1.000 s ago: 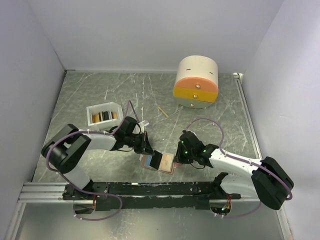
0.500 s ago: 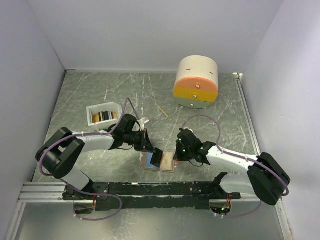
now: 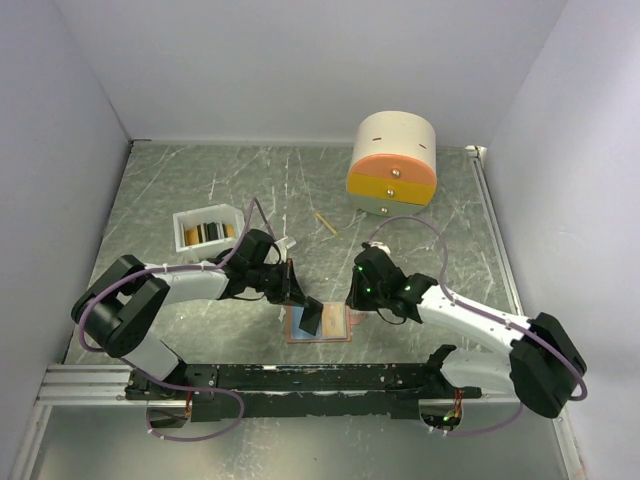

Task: Put the credit cards into the card holder
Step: Insert the credit card into the card holder.

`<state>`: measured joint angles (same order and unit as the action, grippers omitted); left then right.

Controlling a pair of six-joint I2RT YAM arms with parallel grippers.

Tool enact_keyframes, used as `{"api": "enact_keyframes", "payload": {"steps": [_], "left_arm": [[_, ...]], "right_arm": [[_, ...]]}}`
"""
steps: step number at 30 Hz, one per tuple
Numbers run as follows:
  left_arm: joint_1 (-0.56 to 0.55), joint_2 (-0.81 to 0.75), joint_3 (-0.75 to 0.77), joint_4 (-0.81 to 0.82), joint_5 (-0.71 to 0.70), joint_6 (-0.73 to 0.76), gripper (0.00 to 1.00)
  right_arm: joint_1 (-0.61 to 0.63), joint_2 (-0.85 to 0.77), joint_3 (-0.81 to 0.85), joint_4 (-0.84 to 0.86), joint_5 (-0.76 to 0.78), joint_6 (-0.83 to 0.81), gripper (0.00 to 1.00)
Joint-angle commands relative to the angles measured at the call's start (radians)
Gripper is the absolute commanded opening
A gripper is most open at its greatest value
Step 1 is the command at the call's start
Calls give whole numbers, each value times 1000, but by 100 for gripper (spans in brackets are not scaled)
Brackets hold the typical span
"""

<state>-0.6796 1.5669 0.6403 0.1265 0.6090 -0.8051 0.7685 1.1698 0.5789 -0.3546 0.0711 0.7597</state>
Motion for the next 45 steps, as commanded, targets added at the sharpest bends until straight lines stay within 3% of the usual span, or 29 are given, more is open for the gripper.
{"api": "enact_keyframes", "payload": {"steps": [1,12,21,30,45], "left_arm": [[-1,-37,0,12,-18,-27,7],[-1,-48,-45,71,-6,-75,7],[-1,-32,-64,114,13,-100,7],[-1,-12,-65,117,5,-107,7],[-1,3,-90,150,-5,-148,7]], "right_arm": [[11,-53,16,-39,2,62,17],[61,33,4,3,-6,101,21],[68,116,-28,17,14,83,16],[72,111,-68,32,20,88,10],[75,102,-75,40,18,93,8]]}}
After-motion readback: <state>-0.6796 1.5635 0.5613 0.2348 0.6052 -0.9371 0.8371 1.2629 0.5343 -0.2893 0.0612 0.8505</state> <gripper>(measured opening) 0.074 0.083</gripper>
